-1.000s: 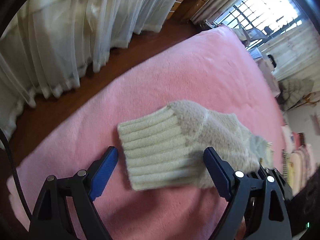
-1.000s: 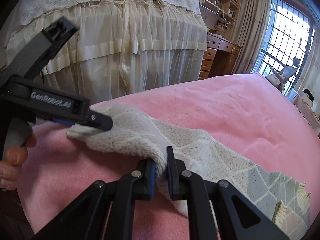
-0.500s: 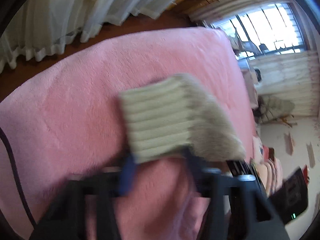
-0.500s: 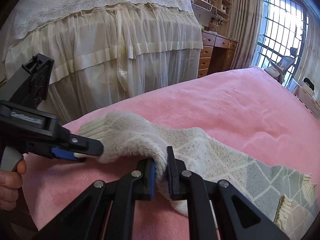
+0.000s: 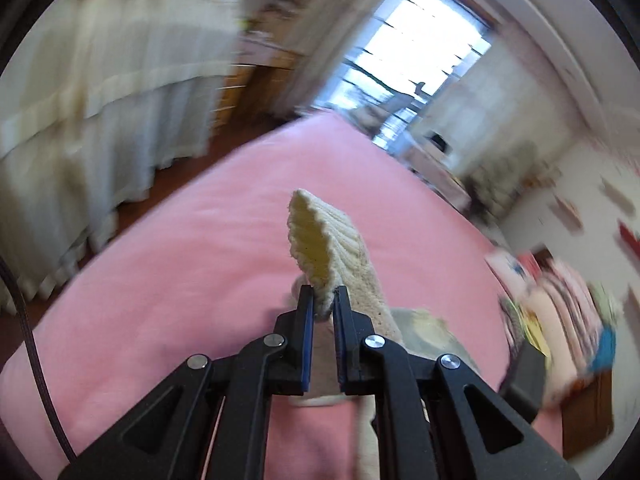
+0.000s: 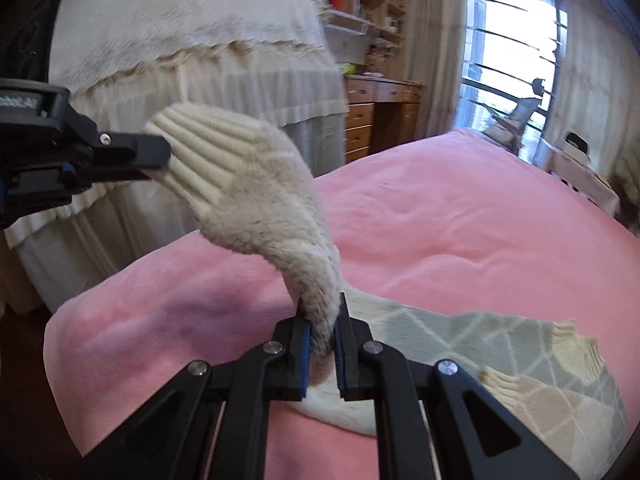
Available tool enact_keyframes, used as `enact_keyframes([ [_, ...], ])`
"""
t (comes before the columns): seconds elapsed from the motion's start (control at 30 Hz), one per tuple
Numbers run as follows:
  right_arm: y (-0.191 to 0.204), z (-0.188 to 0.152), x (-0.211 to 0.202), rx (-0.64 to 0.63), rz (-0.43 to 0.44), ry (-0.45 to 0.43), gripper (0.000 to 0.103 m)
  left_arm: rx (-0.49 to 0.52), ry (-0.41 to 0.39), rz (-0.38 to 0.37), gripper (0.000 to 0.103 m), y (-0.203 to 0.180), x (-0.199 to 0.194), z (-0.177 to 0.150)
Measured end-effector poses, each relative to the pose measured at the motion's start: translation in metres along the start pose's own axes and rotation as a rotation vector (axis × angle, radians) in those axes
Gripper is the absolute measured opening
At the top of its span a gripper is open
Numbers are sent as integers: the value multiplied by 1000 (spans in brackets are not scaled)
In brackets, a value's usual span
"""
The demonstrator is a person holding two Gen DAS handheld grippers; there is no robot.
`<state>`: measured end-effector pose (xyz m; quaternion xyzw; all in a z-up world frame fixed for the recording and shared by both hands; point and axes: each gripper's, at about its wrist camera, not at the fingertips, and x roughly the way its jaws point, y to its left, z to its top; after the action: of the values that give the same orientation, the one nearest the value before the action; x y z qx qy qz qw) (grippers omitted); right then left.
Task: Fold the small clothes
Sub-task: 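Lift the cuff with the right tool and carry it over the sweater body, then lay the sleeve across the body with the right tool while the left tool smooths the hem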
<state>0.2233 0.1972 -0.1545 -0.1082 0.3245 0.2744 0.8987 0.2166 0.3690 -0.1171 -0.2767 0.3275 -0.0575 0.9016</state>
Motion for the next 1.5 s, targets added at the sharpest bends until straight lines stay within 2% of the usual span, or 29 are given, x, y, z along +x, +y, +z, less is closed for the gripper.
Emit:
enact_keyframes([
  [0.17, -89, -25, -50, 156, -102, -10, 9, 125, 96, -116, 7, -92, 52, -10],
  [0.27, -137, -50, -70, 218, -180, 11, 9, 184, 187, -171, 8, -139, 93, -28],
  [0.37, -186, -86, -75, 285, -241, 83, 9, 241, 297, -167, 12, -177, 145, -56],
  [0.4, -201, -99, -72, 307, -255, 115, 9, 248, 330, -161, 17, -184, 158, -65],
  [0.43, -209, -108, -69, 322, -262, 136, 9, 255, 375, -156, 26, -191, 176, -77],
  [0.5, -232, -134, -60, 373, -262, 192, 10, 255, 441, -122, 28, -196, 206, -98],
  [0.53, -242, -145, -55, 394, -261, 219, 14, 255, 460, -108, 28, -194, 214, -107],
  [0.6, -259, -166, -48, 447, -252, 271, 31, 243, 491, -78, 28, -189, 225, -122],
  [0.63, -266, -174, -46, 471, -254, 290, 43, 245, 492, -67, 28, -186, 226, -131],
  [0.67, -271, -179, -46, 484, -257, 300, 50, 250, 487, -48, 28, -183, 226, -133],
  [0.73, -275, -187, -51, 480, -254, 289, 56, 255, 469, -19, 29, -170, 219, -137],
  [0.8, -278, -186, -57, 435, -287, 273, 61, 234, 443, 15, 30, -153, 210, -136],
  [0.97, -258, -166, -65, 195, -456, 236, 70, 127, 388, 93, 32, -113, 186, -139],
  [1.1, -230, -154, -62, -9, -608, 222, 71, 89, 366, 131, 34, -96, 175, -145],
  [1.27, -204, -143, -50, -138, -665, 222, 71, 89, 385, 130, 35, -93, 177, -157],
  [1.5, -189, -130, -12, -198, -685, 271, 71, 102, 404, 120, 35, -99, 182, -161],
])
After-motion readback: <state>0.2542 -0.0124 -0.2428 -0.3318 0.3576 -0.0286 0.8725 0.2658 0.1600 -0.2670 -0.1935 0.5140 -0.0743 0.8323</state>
